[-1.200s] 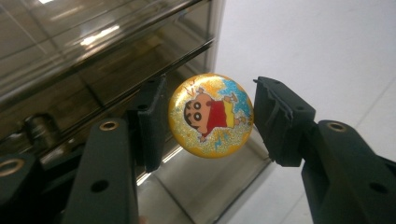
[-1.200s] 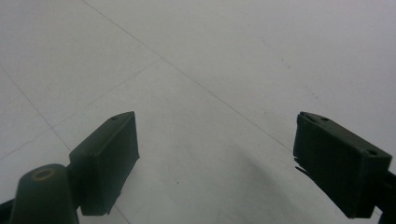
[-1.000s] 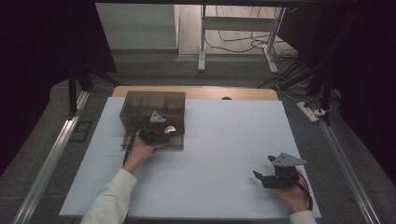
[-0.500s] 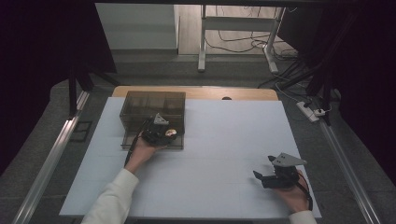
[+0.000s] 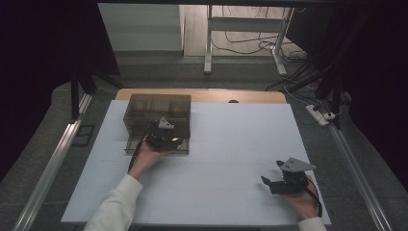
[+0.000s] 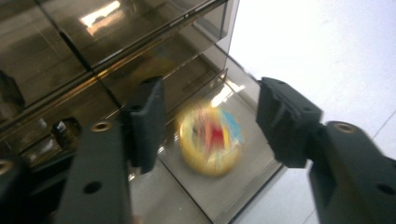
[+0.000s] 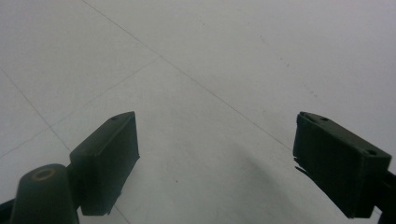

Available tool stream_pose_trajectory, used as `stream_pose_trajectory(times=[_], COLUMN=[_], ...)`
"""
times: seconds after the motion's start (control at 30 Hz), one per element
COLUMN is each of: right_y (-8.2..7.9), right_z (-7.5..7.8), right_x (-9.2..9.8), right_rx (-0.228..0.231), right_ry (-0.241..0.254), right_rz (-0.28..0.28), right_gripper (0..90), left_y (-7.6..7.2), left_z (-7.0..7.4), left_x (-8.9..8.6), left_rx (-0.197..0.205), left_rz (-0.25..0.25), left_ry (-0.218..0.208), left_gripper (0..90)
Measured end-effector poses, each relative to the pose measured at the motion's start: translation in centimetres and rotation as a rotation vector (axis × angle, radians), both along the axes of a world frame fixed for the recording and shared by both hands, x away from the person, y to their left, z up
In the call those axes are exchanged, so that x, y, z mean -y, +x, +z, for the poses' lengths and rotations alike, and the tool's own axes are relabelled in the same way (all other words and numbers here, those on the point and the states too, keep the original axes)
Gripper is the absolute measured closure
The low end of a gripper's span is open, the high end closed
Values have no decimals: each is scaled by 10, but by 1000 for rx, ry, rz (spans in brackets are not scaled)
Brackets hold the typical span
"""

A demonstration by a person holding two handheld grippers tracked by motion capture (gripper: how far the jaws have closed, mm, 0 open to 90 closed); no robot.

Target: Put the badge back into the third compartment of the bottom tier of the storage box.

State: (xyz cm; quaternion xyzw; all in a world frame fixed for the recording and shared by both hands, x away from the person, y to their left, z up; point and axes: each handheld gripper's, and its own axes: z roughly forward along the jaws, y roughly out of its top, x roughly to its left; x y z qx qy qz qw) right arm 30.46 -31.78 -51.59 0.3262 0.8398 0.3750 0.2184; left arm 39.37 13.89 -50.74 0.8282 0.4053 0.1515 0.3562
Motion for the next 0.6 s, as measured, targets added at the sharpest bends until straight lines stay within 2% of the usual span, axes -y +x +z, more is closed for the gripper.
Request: stream_pose_trajectory(times=[0.13,0.37,0.6], right_y=[0,0,0], right_z=[0,1,0], right_x=[0,1,0], right_rx=[1,3,2], right_ry=[-1,2,6], right_rz=[0,1,0], right_gripper=[141,141,141], left_y=[-2,-4,-11], left_z=[4,5,11], left_x=[2,3,-4], left_rx=[10,6,17], left_rz=[-15,-23,-21], left_ry=[-14,-14,-46], left_gripper=[373,329,310])
